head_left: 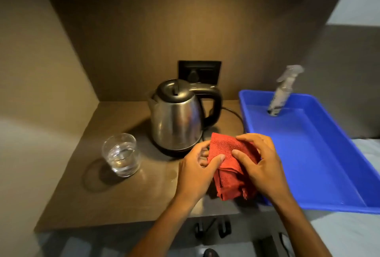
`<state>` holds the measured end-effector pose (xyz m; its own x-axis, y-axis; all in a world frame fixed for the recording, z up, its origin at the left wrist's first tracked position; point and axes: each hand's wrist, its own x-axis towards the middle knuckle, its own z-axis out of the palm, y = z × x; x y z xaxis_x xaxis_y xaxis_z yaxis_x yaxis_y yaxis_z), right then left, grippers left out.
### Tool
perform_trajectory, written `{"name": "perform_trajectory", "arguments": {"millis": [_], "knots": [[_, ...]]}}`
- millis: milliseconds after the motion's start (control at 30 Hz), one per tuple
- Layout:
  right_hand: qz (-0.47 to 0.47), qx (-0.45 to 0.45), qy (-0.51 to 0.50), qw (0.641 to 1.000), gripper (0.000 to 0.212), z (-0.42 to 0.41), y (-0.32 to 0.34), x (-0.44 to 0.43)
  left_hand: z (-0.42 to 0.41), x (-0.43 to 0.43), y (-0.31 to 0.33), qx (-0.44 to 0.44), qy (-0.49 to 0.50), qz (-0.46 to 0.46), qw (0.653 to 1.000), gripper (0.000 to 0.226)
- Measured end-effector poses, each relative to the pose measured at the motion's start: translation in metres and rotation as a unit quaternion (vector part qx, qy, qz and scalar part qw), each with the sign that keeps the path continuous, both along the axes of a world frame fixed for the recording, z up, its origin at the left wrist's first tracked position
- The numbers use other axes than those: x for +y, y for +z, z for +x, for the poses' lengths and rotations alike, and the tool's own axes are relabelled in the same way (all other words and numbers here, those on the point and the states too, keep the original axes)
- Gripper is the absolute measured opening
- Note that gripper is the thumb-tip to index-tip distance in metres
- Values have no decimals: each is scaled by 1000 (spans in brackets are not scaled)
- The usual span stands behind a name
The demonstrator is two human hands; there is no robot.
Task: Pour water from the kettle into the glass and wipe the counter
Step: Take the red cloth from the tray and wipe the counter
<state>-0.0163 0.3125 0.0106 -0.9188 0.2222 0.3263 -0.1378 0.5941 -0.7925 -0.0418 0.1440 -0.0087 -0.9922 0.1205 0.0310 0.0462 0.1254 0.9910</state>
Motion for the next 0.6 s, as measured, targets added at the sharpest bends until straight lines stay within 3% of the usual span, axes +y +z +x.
{"name": "perform_trajectory", "arguments": {"millis": [100,200,300,367,467,600], "knots": [[72,-24,24,997,34,-8,-24,-39,11,-33,-21,-15,53,-26,998,44],[240,-62,52,967,39,-12,-49,-66,31,-70,-26,108,181,-174,962,42],[314,-116,117,935,58,-6,-70,-77,44,-111,-27,222,292,-206,907,43],[358,-130,117,917,66,-5,-81,-78,41,-135,-34,196,324,-216,900,58],[366,-148,100,913,66,-6,-81,-84,27,-154,-46,65,305,-207,927,97],[356,-142,133,914,58,-1,-83,-99,0,-160,-51,6,277,-163,947,113]]}}
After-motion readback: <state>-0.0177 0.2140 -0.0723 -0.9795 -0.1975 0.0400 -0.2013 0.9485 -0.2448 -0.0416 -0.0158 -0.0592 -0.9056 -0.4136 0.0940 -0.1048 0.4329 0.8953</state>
